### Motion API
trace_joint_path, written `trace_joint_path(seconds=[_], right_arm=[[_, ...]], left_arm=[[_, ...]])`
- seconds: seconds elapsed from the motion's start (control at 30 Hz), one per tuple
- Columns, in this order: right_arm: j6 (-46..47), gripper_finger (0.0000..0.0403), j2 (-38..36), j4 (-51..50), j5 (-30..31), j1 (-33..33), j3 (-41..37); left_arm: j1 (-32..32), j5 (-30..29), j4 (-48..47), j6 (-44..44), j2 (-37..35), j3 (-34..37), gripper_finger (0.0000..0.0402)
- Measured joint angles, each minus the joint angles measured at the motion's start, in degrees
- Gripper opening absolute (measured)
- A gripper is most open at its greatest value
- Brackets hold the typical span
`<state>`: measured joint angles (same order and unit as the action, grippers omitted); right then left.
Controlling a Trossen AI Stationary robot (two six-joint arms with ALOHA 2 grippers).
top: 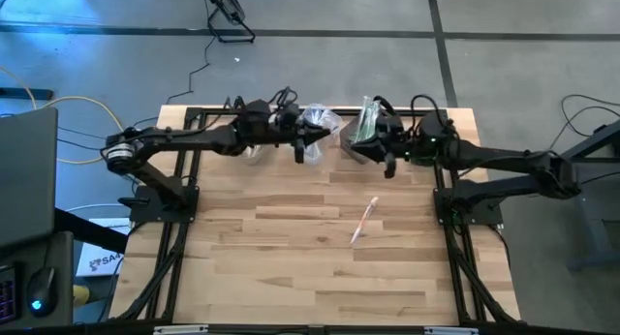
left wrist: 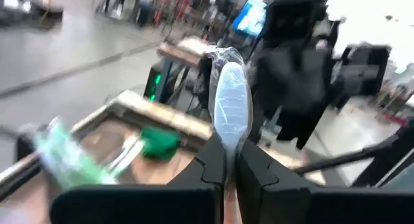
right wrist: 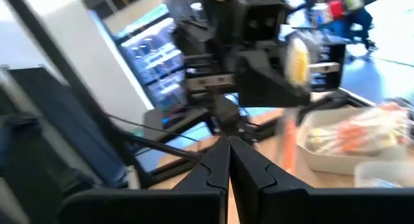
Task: Pick & Place Toothbrushes
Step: Put the orange toothbrush into the white bin
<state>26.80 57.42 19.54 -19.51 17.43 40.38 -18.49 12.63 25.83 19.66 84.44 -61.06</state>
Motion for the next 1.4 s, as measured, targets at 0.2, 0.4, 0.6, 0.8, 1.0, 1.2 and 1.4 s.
trace_joint_path(seconds=[0.2,0.4,0.6,0.8,1.0,1.2,1.4], right_arm=[[0.4,0.0002,-3.8,-4.2,-3.2,2.0,0.0],[-0.1,0.0003,-4.4,-8.7,1.7,2.2,0.0],[-1.6,0.0003,-3.5,-9.9,4.8,2.2,-0.1],[-3.1,0.0003,-3.4,-9.8,5.6,2.2,0.0],[-3.1,0.0003,-3.4,-10.2,5.6,2.1,0.0],[-3.0,0.0003,-3.4,-11.1,5.5,2.1,0.0],[-2.6,0.0002,-3.4,-12.2,5.4,2.0,0.0]], left_arm=[[-4.1,-6.3,-18.1,-4.9,-8.0,0.0,0.0006],[-7.4,-21.2,-35.6,-9.0,-16.0,0.0,0.0006],[-9.9,-34.0,-47.5,-10.9,-17.5,0.0,0.0006],[-11.6,-36.0,-50.9,-12.4,-13.9,0.1,0.0006],[-12.8,-36.1,-51.8,-13.6,-8.9,0.1,0.0006],[-12.6,-35.5,-51.8,-14.3,-4.5,0.1,0.0006],[-12.7,-37.4,-51.9,-11.1,-0.5,0.1,0.0006]])
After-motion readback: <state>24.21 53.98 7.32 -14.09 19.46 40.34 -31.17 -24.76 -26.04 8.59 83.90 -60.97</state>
